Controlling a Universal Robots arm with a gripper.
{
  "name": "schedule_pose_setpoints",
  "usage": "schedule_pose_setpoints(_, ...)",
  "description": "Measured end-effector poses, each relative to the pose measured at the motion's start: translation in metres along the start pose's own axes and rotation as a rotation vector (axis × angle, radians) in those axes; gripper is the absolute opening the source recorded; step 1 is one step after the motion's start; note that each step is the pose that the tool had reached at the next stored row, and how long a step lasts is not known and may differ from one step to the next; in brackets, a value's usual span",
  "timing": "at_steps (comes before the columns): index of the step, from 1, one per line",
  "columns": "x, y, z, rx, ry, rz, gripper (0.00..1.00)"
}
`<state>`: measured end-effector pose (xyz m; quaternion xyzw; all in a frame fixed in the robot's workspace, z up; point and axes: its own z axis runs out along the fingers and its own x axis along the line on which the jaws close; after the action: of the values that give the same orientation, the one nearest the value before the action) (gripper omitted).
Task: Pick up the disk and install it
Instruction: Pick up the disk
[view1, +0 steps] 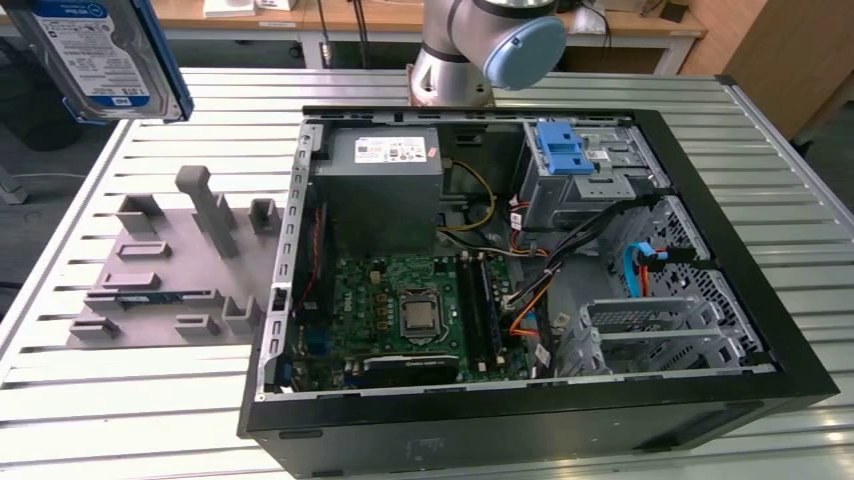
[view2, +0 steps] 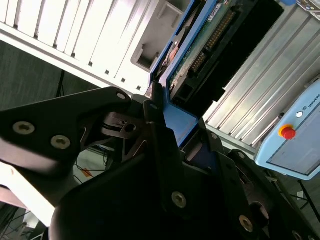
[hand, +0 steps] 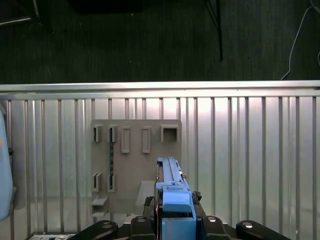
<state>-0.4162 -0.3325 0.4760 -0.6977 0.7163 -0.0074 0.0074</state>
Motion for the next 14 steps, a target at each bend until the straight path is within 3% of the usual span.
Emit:
schedule_pose_setpoints(9, 0.0005, 0.0002, -0.0080, 0.0002, 0.0001, 0.000, 0.36)
schedule_pose_setpoints(14, 0.0099, 0.0000, -0.0083, 0.0001, 0.0001, 0.000, 0.36)
